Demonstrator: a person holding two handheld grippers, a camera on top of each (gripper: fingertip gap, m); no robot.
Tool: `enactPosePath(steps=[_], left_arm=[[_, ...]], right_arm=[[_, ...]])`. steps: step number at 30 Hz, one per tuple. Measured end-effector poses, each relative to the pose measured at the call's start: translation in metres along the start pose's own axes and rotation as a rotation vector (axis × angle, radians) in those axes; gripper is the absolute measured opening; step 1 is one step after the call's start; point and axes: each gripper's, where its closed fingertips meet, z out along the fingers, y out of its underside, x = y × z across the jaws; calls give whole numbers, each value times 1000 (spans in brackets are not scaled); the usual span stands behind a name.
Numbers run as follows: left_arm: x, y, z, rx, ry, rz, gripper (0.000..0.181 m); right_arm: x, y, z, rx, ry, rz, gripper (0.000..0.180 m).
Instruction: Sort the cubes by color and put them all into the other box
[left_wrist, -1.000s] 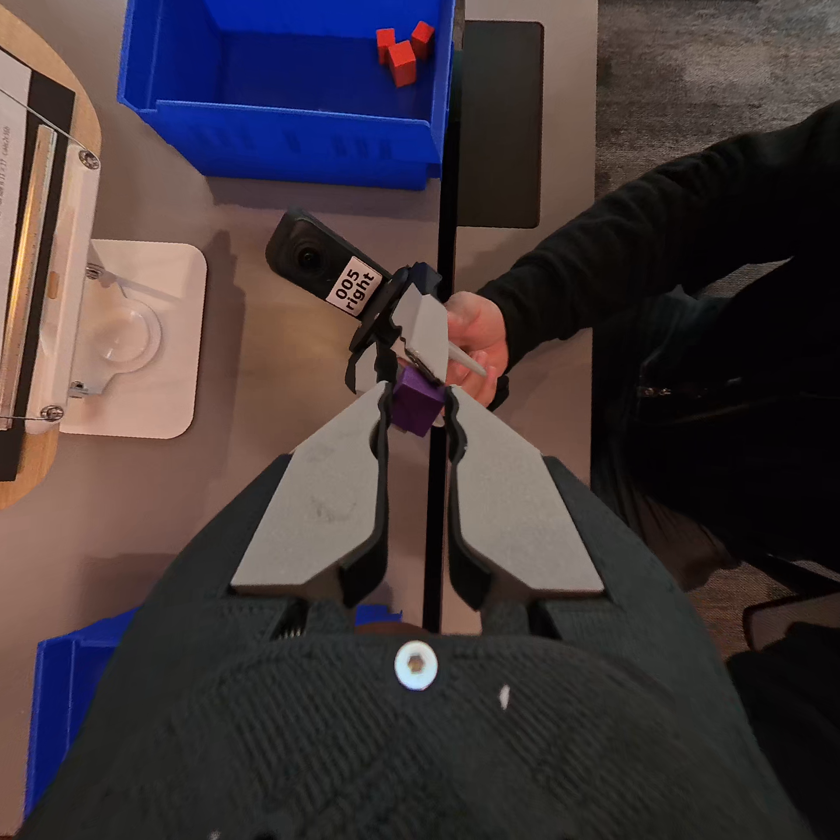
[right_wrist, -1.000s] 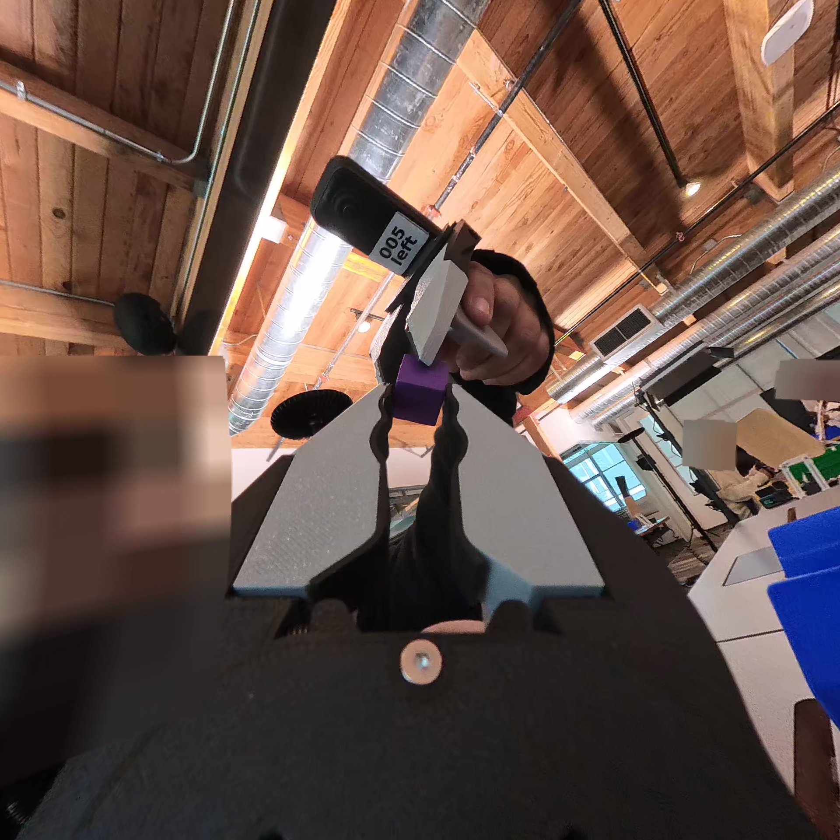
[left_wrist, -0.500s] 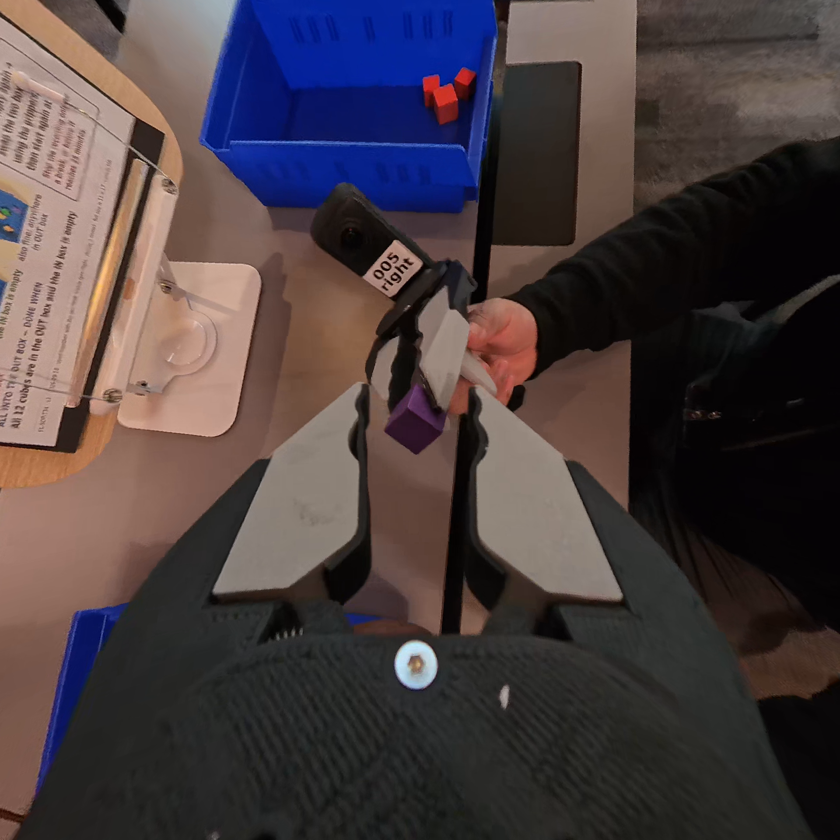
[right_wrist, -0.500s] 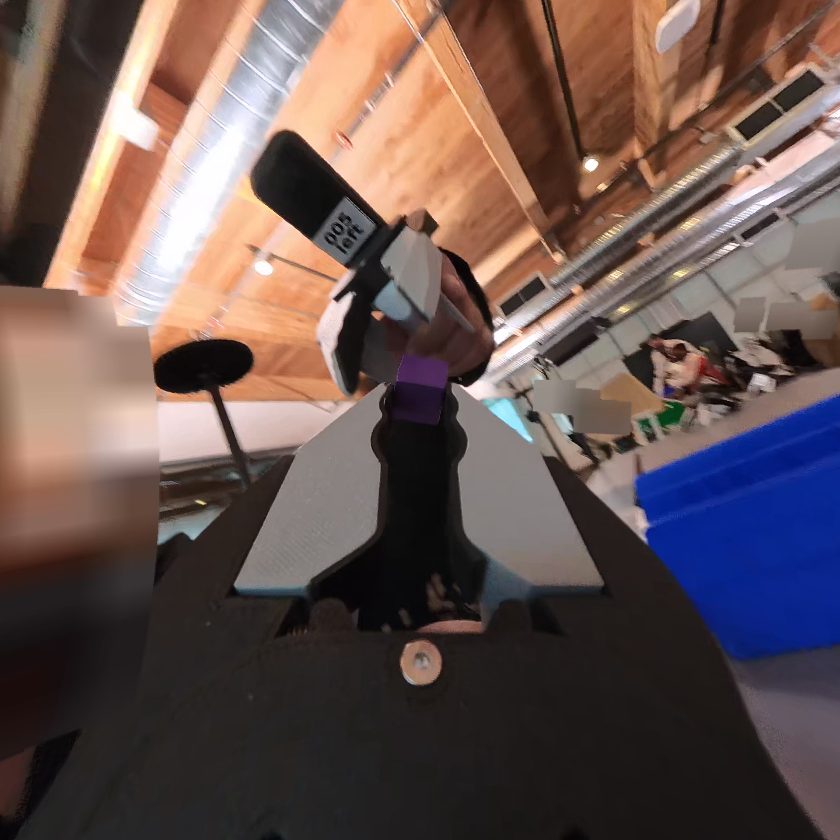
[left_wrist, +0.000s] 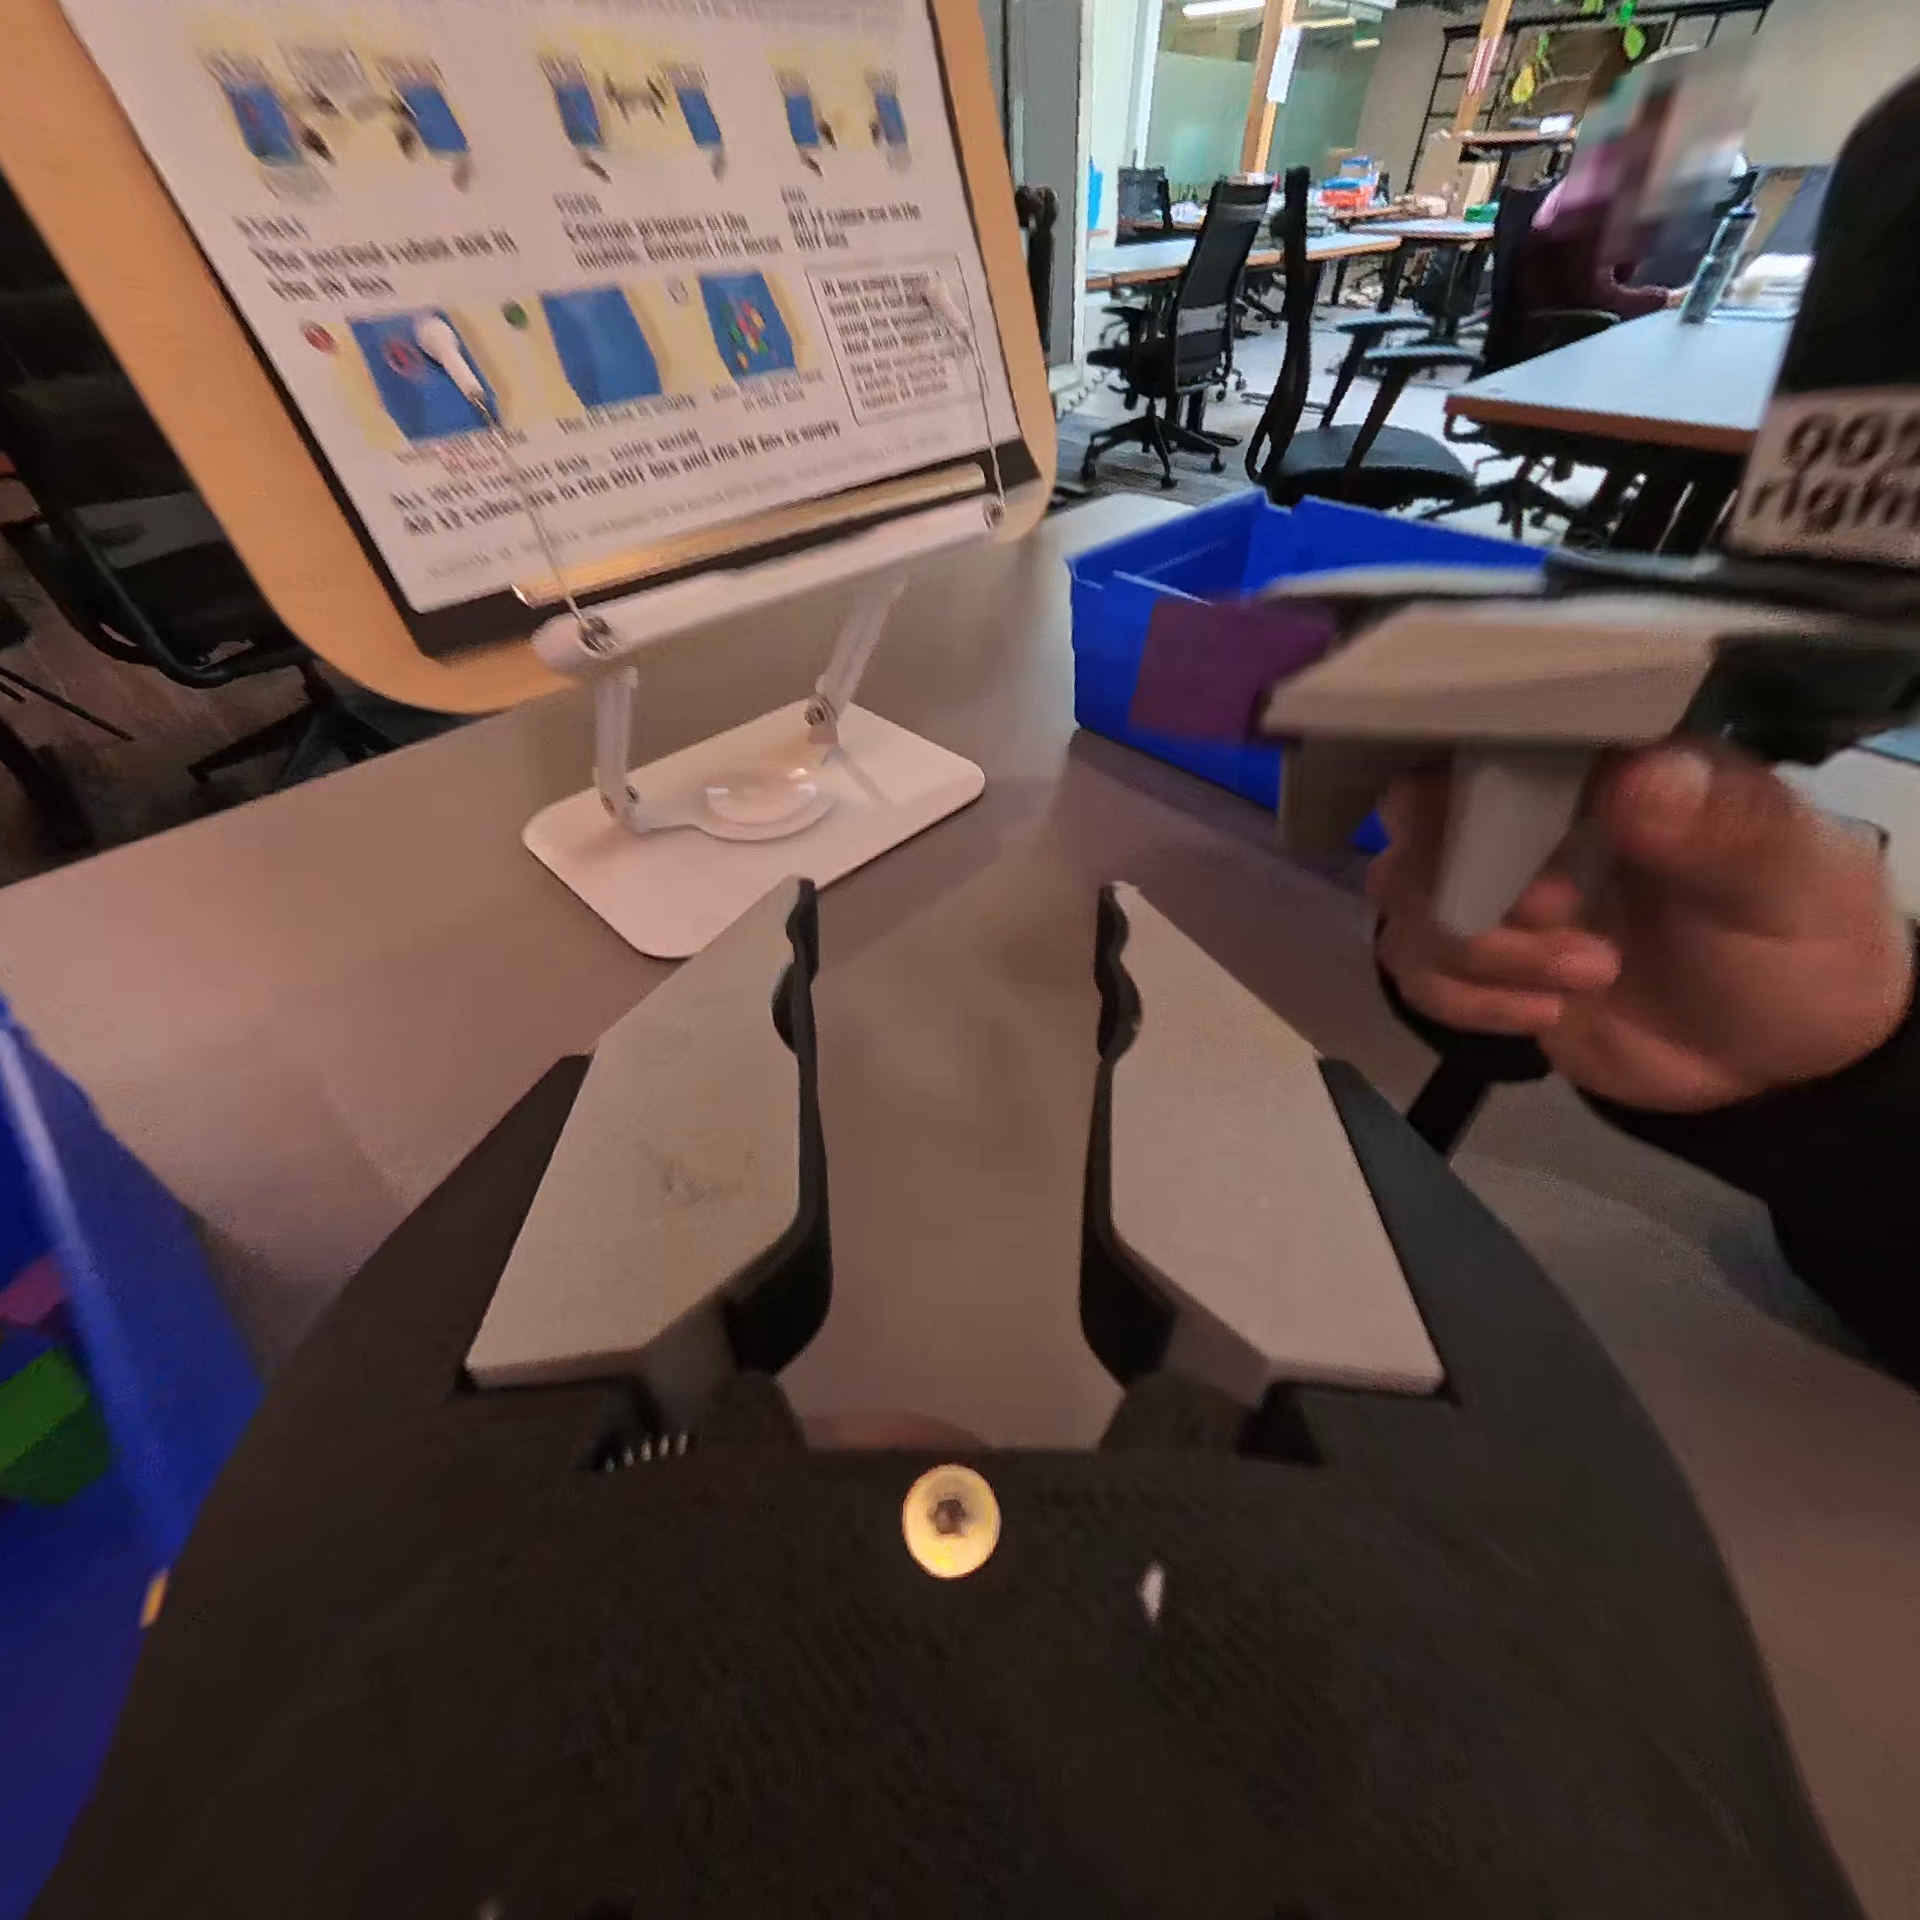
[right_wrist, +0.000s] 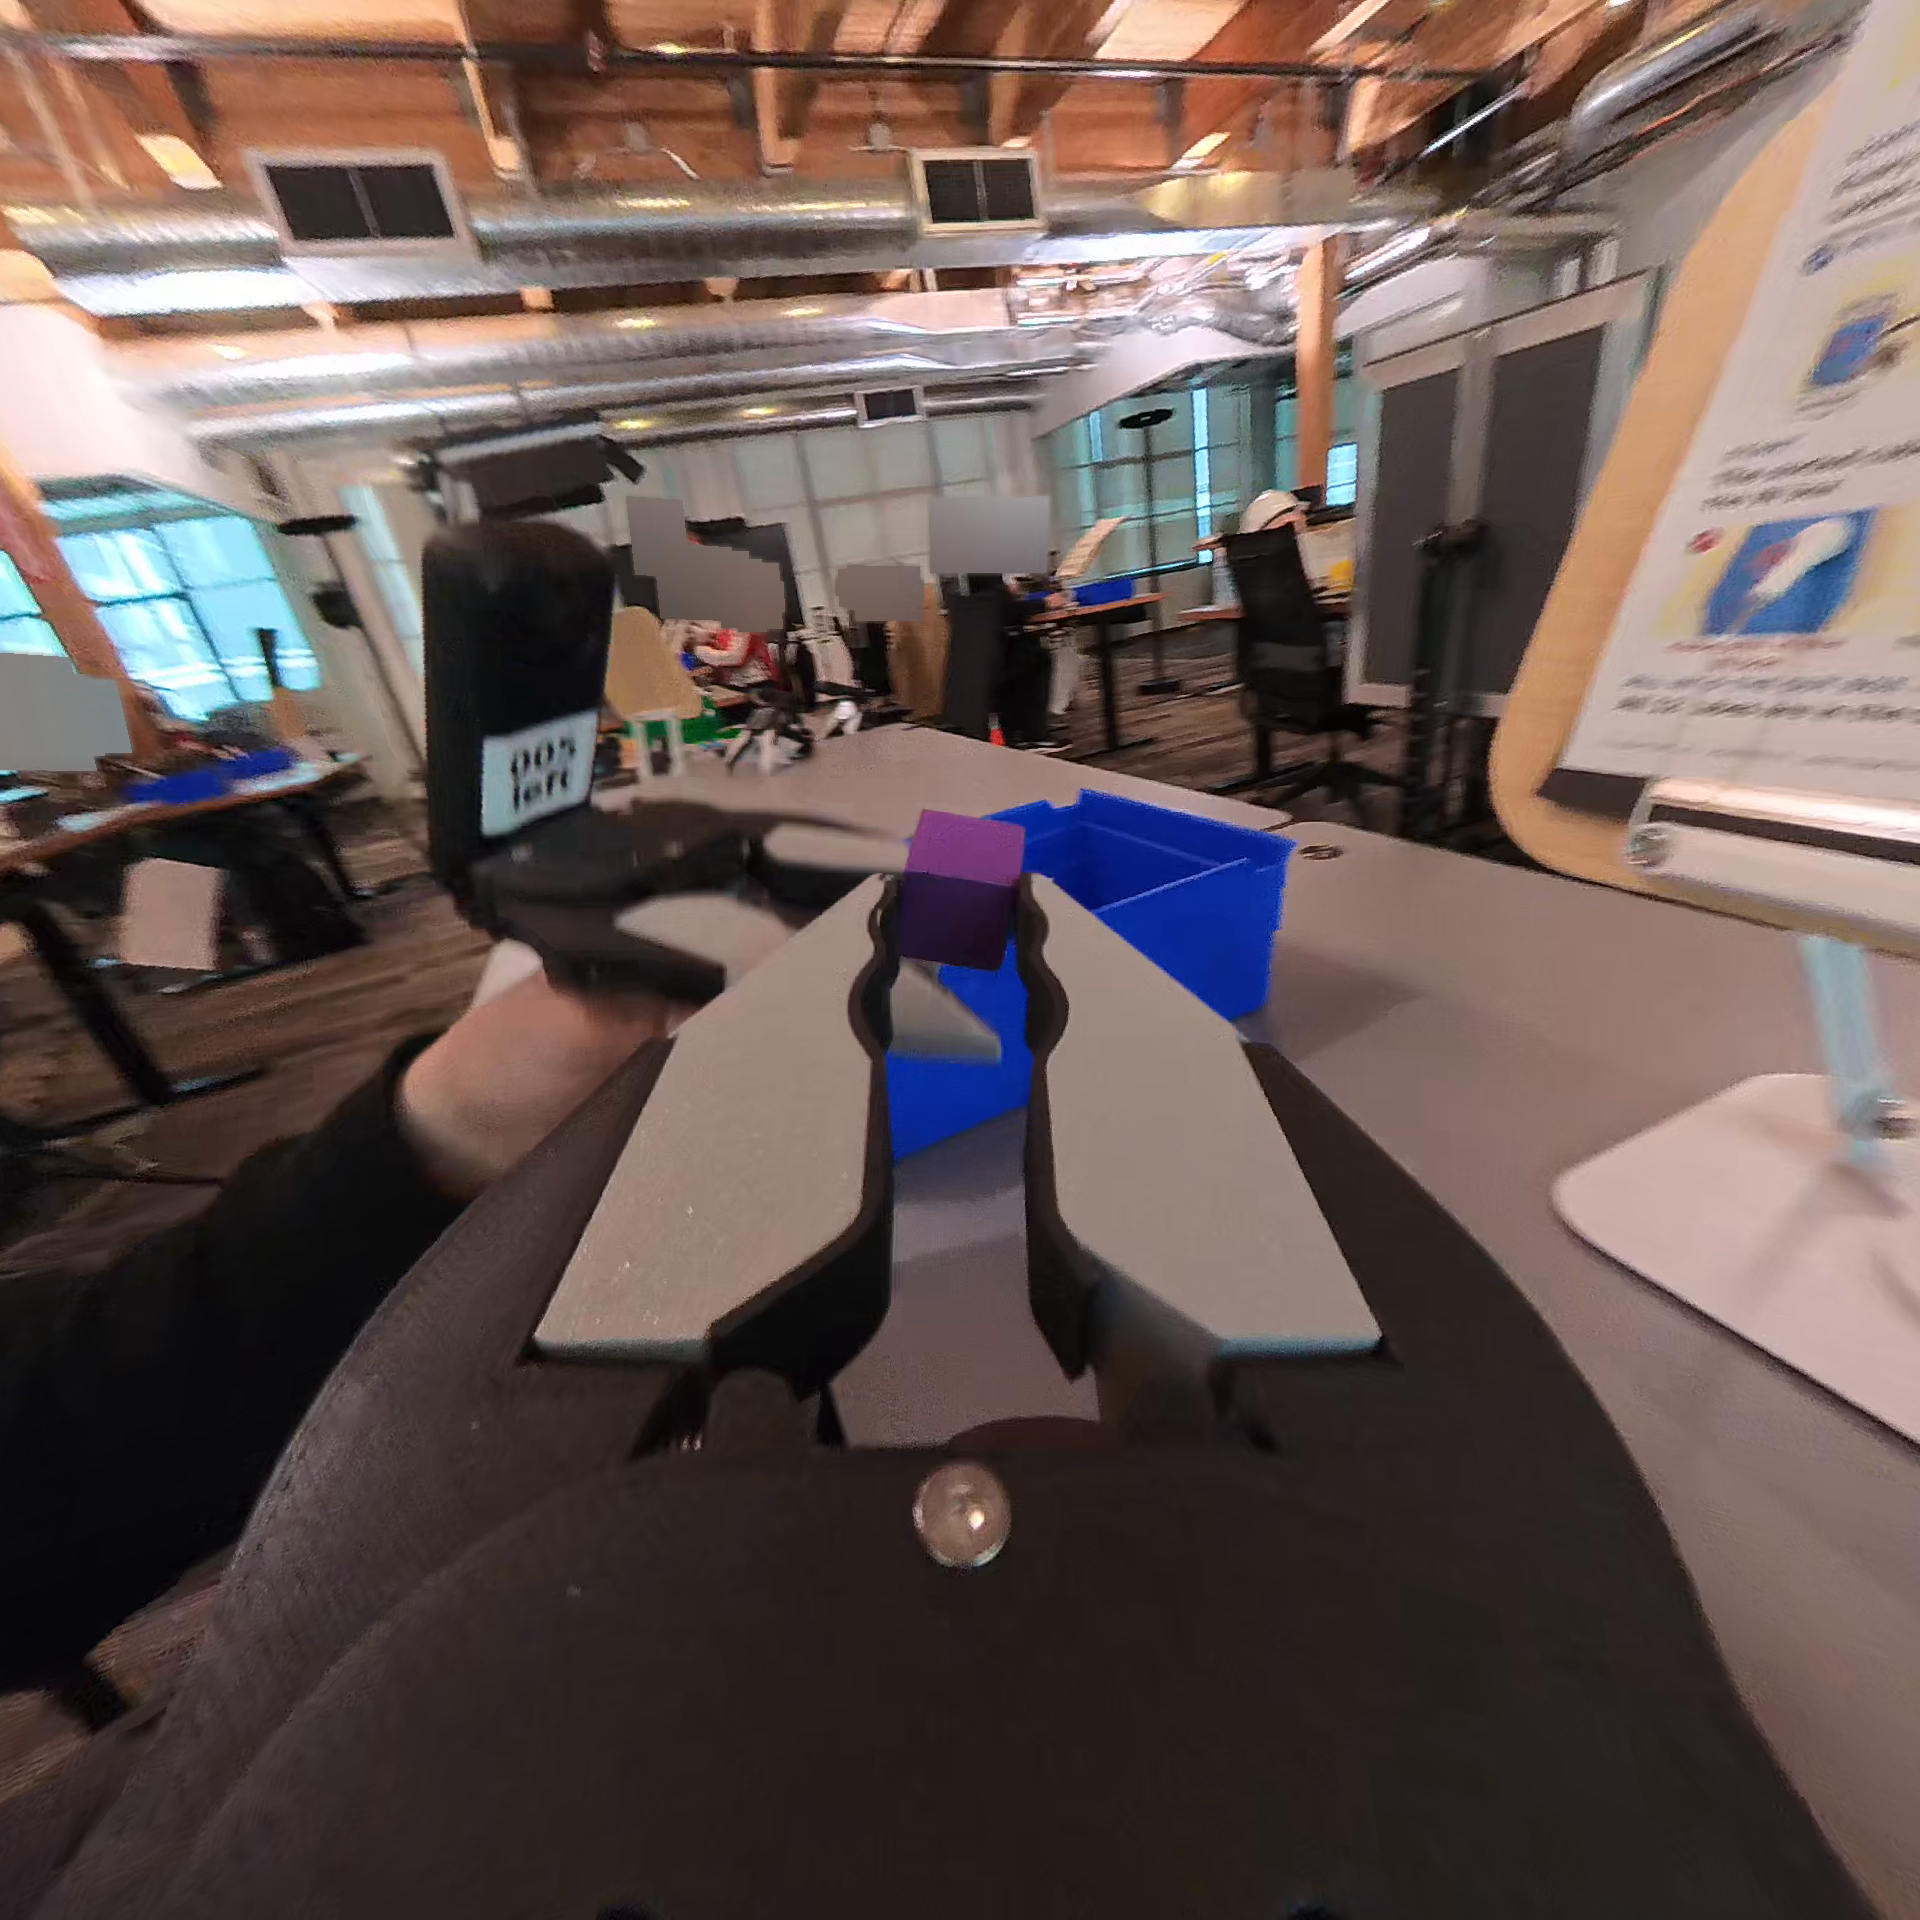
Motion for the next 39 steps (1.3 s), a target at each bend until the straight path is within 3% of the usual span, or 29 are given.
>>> enactPosePath(steps=[3,5,7,13,16,20,29,39], left_arm=[[12,24,15,9,48,-70,47],[37,12,17,78,197,-130,44],[36,22,22,55,185,-118,38],[41,42,28,-23,222,-189,46],[38,49,31,-49,215,-193,46],[38,50,32,-44,203,-166,44],[37,65,38,-100,197,-156,44],[36,68,40,-114,196,-158,44]], right_arm=[[-3,-8,-20,-20,52,-20,18],[-14,-14,-42,-59,75,-43,18],[-18,-22,-69,-117,152,-117,18],[44,-63,-187,-331,621,-305,18],[85,-57,-244,-500,793,-245,19],[118,-23,-290,-728,872,-90,20],[145,65,-319,-1083,838,88,20],[134,100,-295,-1158,660,165,22]])
